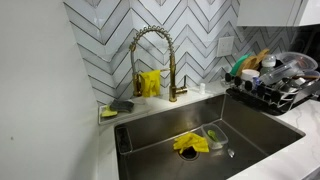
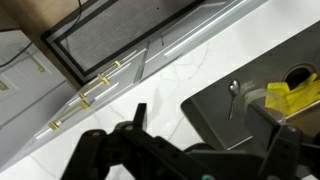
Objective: Pick up a green sponge on the left of the tap and put it in the sponge holder on the left side of the sink
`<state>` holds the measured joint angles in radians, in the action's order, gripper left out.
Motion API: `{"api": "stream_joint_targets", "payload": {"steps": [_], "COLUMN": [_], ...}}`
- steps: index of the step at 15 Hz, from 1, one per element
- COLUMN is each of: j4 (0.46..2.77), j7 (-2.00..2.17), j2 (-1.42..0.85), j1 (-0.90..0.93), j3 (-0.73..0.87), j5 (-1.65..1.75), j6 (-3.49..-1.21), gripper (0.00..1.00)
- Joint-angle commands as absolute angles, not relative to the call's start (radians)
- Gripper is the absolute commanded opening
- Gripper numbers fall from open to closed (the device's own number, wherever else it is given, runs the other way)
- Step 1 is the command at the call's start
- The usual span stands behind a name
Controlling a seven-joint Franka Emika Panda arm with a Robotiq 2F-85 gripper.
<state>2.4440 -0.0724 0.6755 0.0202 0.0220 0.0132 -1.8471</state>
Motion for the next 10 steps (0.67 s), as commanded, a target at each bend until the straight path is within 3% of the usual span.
{"api": "stream_joint_targets", "payload": {"steps": [1,10], "j4": [2.348,2.081], "j7": [-0.119,-0.239], "j2": [0.572,0.371], "j1": [0.100,0.275], "j3": [-0.052,-0.241], "j5": [0.011,0.041], "j6": [-1.788,-1.699], "gripper": [1.00,1.00]}}
